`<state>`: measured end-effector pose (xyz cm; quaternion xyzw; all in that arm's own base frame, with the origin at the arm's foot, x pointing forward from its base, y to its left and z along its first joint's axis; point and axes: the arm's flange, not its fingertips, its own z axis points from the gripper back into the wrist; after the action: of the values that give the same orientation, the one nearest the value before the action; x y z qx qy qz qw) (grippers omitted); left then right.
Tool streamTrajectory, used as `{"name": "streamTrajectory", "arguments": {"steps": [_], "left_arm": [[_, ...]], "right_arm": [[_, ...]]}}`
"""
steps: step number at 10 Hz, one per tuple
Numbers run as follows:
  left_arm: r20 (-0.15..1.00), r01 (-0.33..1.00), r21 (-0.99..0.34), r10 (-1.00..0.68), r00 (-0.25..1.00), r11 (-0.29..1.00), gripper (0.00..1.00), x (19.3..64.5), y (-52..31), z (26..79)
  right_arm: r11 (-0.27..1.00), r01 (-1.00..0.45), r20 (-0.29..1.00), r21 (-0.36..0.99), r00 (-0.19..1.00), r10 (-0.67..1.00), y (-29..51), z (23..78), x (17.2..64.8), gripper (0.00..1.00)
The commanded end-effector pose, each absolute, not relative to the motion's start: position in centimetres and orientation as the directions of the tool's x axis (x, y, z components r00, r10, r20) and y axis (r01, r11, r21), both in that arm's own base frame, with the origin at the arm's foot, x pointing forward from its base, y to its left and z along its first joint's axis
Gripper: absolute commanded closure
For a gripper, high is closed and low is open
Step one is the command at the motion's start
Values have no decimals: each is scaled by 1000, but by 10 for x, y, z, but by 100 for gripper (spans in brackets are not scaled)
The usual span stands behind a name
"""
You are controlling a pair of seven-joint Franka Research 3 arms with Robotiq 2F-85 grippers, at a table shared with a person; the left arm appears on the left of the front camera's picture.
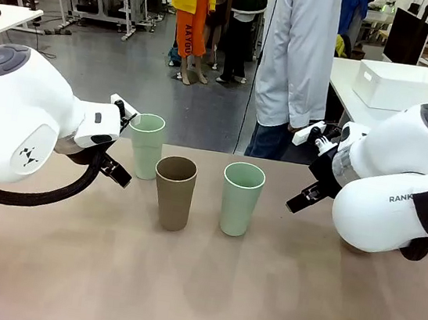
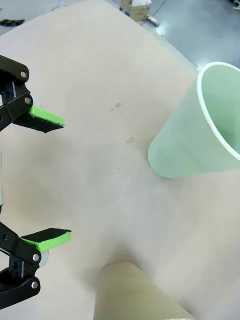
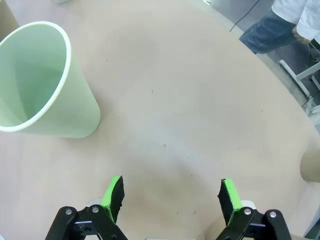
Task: Stack the cups and store them in the basket.
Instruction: Pick up two Reusable plastic cups , one in each hand.
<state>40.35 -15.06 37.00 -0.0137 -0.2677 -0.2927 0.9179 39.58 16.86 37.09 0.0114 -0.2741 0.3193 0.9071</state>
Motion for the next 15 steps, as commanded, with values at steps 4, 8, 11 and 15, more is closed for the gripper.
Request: {"name": "streamTrajectory", "arguments": {"steps": [4, 8, 11, 15], "left_arm": [[500, 545, 132, -530, 685, 828, 0, 403, -151, 370], [481, 625, 90, -583, 655, 776, 0, 414, -130, 441], [474, 758, -42, -654, 589, 651, 0, 417, -72, 503], [549, 894, -121, -721, 423, 431, 0, 418, 23, 506]], "right_arm": [[796, -585, 505, -154, 646, 572, 169, 371, 396, 0], [810, -575, 539, -118, 648, 538, 156, 451, 393, 0], [758, -650, 565, -63, 603, 564, 105, 519, 366, 0], [574, -819, 644, 11, 445, 622, -7, 555, 323, 0]]}}
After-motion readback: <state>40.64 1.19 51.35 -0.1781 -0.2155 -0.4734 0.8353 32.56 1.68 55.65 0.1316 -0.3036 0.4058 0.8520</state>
